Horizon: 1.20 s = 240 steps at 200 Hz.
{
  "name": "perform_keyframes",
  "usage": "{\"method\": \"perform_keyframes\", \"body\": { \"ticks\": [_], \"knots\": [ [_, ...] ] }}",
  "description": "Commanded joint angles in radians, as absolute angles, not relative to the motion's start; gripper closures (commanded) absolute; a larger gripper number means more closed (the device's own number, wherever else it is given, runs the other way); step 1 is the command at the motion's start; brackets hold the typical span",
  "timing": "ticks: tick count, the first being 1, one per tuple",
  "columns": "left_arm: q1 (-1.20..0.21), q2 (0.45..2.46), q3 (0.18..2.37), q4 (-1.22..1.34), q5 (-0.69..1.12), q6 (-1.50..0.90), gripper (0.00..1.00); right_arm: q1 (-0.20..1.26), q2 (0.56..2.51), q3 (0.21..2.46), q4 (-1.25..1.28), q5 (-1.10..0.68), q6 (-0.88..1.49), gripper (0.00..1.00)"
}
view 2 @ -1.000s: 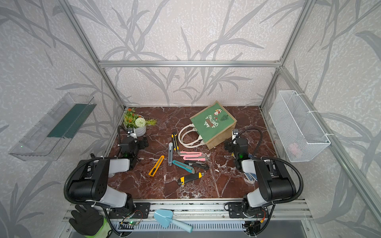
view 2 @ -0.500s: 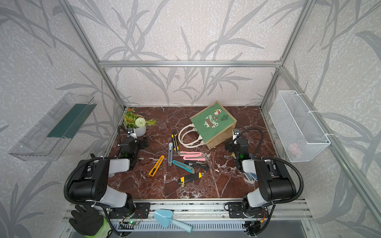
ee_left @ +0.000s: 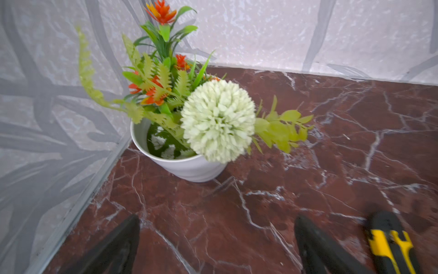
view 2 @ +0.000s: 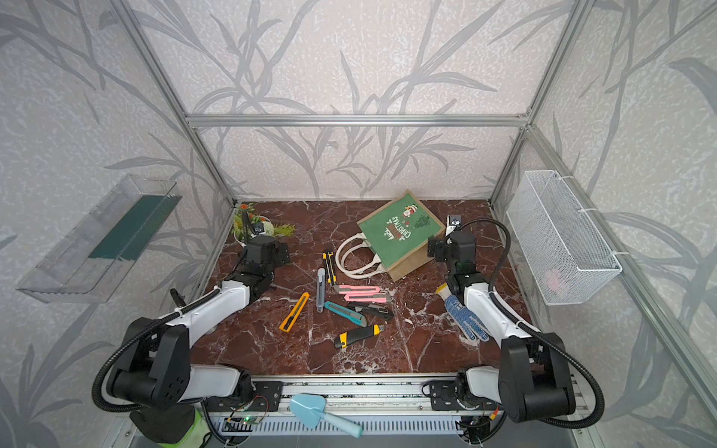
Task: Place the art knife into the pouch
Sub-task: Open the pouch at the center of the board.
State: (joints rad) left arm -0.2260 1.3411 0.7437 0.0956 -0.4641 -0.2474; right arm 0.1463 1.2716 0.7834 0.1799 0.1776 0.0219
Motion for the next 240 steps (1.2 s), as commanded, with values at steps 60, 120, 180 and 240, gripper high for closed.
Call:
{"method": "perform_keyframes", "body": {
  "ticks": [60,120,180,240],
  "knots": [
    [-0.405,1.029,0.652,-0.351,-0.379,-0.54,0.01,0.588,1.382,1.07,-0.47,0.22,-0.041,0.08],
    [-0.409,0.646,0.511,-0.454,-0.373,-0.624,0.01,0.727,1.631,1.294,-0.55,0.066,-0.012,0.38],
    [-0.408,0.595,0.505,-0.479,-0.347,-0.646,0.01,0.807,1.999,1.649,-0.625,0.065,-0.022,0.39],
    [-0.408,0.601,0.513,-0.477,-0.314,-0.655,0.01,0.823,2.228,1.905,-0.695,0.057,-0.005,0.45]
  ]
}}
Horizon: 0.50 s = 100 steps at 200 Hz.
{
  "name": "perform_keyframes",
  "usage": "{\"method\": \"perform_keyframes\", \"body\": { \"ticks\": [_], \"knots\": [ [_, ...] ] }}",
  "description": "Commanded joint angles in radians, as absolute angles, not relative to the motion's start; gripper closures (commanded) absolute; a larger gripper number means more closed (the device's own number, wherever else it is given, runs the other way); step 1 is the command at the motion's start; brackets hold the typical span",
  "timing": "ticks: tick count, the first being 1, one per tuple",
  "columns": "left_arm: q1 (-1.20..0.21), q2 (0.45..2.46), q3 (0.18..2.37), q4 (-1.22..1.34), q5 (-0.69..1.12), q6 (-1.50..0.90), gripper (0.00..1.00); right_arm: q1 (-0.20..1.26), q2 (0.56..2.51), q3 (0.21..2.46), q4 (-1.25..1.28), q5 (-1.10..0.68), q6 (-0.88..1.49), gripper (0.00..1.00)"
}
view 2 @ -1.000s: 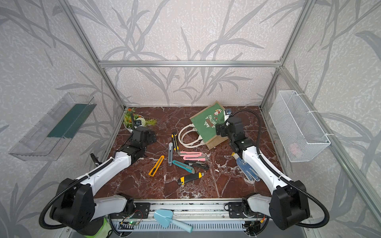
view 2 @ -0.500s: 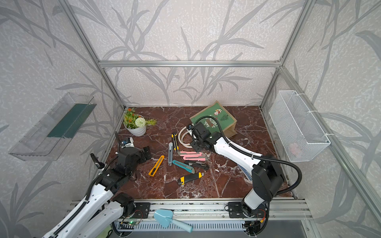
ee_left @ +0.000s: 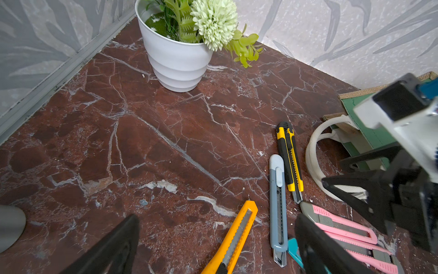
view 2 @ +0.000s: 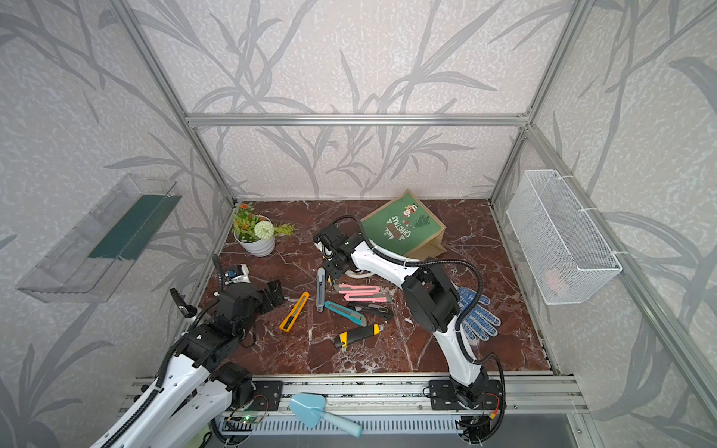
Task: Place the art knife into the pouch
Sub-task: Open the pouch at the center of the board.
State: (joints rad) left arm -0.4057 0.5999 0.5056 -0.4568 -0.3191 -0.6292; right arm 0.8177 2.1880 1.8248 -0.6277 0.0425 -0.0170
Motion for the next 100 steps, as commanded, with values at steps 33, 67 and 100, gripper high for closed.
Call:
{"method": "perform_keyframes", "body": {
  "ticks": [33,67,100],
  "knots": [
    [-0.407,0.617,0.522,-0.48,-0.3,-0.651,0.01,0.825,2.294,1.984,-0.731,0.13,0.012,0.49],
    [-0.407,0.634,0.52,-0.469,-0.301,-0.647,0.01,0.828,2.358,2.072,-0.794,0.218,0.022,0.57],
    [-0.408,0.652,0.532,-0.474,-0.291,-0.644,0.01,0.828,2.394,2.13,-0.824,0.214,0.019,0.58]
  ]
}}
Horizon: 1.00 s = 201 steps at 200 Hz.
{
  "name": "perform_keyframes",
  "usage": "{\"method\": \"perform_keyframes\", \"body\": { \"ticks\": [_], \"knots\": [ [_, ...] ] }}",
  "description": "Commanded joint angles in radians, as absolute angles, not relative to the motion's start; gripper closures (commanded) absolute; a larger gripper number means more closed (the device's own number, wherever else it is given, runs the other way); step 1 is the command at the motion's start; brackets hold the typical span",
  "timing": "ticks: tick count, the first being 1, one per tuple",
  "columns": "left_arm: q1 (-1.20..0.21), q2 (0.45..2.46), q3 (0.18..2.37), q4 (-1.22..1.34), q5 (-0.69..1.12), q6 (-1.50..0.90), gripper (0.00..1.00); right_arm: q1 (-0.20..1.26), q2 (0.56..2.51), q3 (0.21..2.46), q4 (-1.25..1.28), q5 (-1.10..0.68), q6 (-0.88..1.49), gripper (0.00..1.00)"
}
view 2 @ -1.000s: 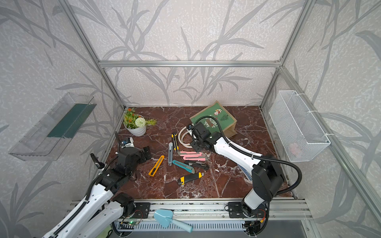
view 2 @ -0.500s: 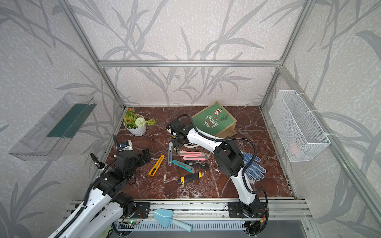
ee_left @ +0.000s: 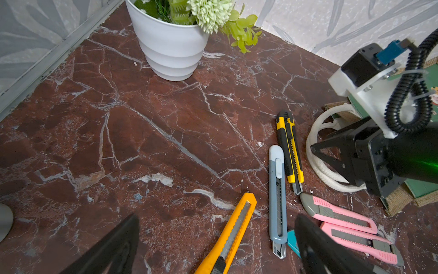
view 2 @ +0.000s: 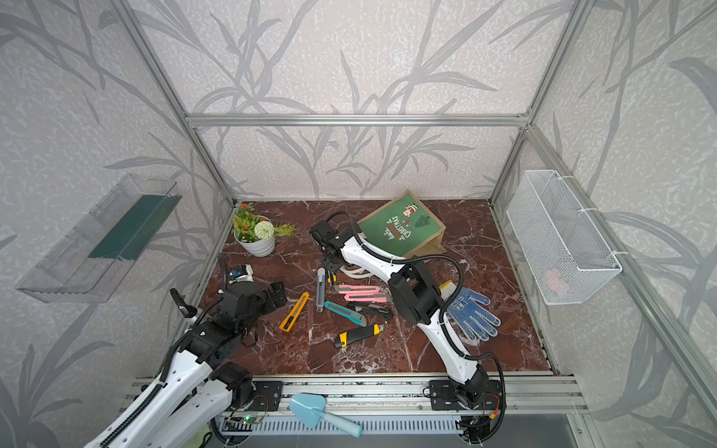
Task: Place the art knife into the pouch
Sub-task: Open the pouch at the center of the board.
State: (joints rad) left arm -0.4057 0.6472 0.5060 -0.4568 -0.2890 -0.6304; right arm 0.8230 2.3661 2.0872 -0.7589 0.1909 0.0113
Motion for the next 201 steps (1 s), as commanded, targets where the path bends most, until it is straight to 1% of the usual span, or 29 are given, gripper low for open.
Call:
{"method": "perform_keyframes", "body": {
  "ticks": [1,44,82,87,93,109,116,150,169,180,201],
  "knots": [
    [-0.408,0.652,0.532,-0.474,-0.291,-0.643,0.01,0.828,2.394,2.131,-0.825,0.213,0.018,0.58],
    [-0.408,0.633,0.532,-0.501,-0.305,-0.646,0.01,0.828,2.432,2.164,-0.854,0.226,0.036,0.58],
    [-0.408,0.614,0.511,-0.49,-0.303,-0.658,0.01,0.829,2.431,2.134,-0.807,0.219,0.078,0.59],
    [-0.407,0.614,0.513,-0.491,-0.301,-0.659,0.01,0.828,2.431,2.132,-0.803,0.216,0.084,0.61],
    [-0.407,0.618,0.516,-0.495,-0.298,-0.658,0.01,0.828,2.426,2.13,-0.799,0.215,0.092,0.66],
    [-0.407,0.622,0.526,-0.505,-0.294,-0.651,0.01,0.828,2.41,2.117,-0.786,0.225,0.112,0.89],
    [-0.408,0.624,0.529,-0.507,-0.291,-0.65,0.01,0.828,2.397,2.105,-0.776,0.239,0.122,0.95],
    [-0.408,0.612,0.523,-0.503,-0.279,-0.653,0.01,0.828,2.338,2.059,-0.751,0.263,0.118,0.95],
    [-0.407,0.609,0.517,-0.497,-0.27,-0.654,0.01,0.828,2.314,2.06,-0.767,0.27,0.116,0.98],
    [-0.408,0.618,0.517,-0.49,-0.258,-0.65,0.01,0.828,2.293,2.06,-0.775,0.27,0.122,1.0],
    [-0.408,0.653,0.528,-0.473,-0.232,-0.642,0.01,0.828,2.243,2.055,-0.793,0.273,0.13,1.0]
  ]
}}
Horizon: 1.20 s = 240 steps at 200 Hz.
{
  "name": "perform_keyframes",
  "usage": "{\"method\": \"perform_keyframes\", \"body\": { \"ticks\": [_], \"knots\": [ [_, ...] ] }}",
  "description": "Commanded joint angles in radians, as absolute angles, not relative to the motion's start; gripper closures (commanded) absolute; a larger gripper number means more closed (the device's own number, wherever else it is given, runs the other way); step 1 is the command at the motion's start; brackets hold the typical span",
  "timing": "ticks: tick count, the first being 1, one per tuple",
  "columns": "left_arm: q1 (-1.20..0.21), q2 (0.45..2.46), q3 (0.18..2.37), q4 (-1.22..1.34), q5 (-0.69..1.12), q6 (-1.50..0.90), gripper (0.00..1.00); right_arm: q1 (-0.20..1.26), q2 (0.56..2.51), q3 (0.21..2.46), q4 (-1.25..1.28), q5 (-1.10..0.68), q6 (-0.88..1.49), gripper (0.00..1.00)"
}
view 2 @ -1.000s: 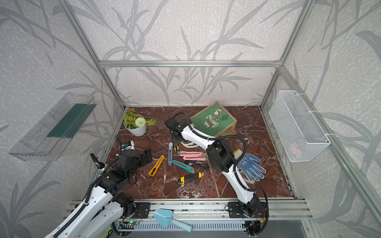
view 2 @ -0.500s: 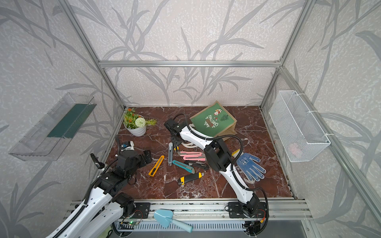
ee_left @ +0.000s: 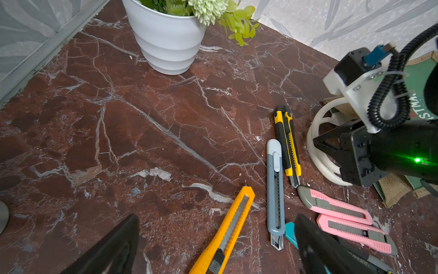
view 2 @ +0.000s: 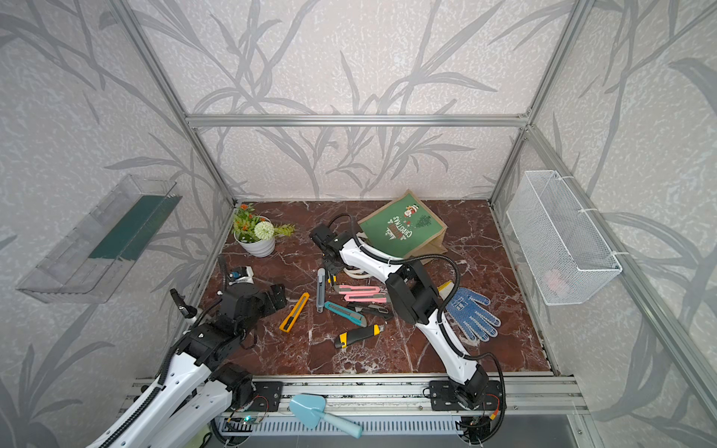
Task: Place the art knife into the pouch
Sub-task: Open the pouch at the center of the board.
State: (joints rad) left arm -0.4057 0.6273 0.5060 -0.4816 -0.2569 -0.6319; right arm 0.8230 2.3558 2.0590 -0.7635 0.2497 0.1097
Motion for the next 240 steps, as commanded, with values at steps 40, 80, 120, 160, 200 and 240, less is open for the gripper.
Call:
{"method": "perform_keyframes", "body": {
  "ticks": [40,80,120,160,200,240],
  "knots": [
    [-0.408,0.756,0.603,-0.43,-0.179,-0.625,0.01,0.827,2.132,2.079,-0.87,0.303,0.138,1.0],
    [-0.408,0.913,0.714,-0.371,-0.106,-0.614,0.01,0.822,1.993,2.076,-0.885,0.329,0.146,1.0],
    [-0.407,1.093,0.846,-0.347,0.013,-0.603,0.01,0.774,1.894,2.105,-0.891,0.279,0.162,1.0],
    [-0.408,1.216,0.925,-0.268,0.092,-0.626,0.01,0.719,1.847,2.12,-0.87,0.243,0.162,1.0],
    [-0.411,1.361,1.031,-0.213,0.187,-0.649,0.01,0.69,1.841,2.201,-0.895,0.206,0.159,1.0],
    [-0.447,1.515,1.095,-0.094,0.246,-0.695,0.15,0.673,1.839,2.244,-0.905,0.195,0.147,1.0]
  ]
}}
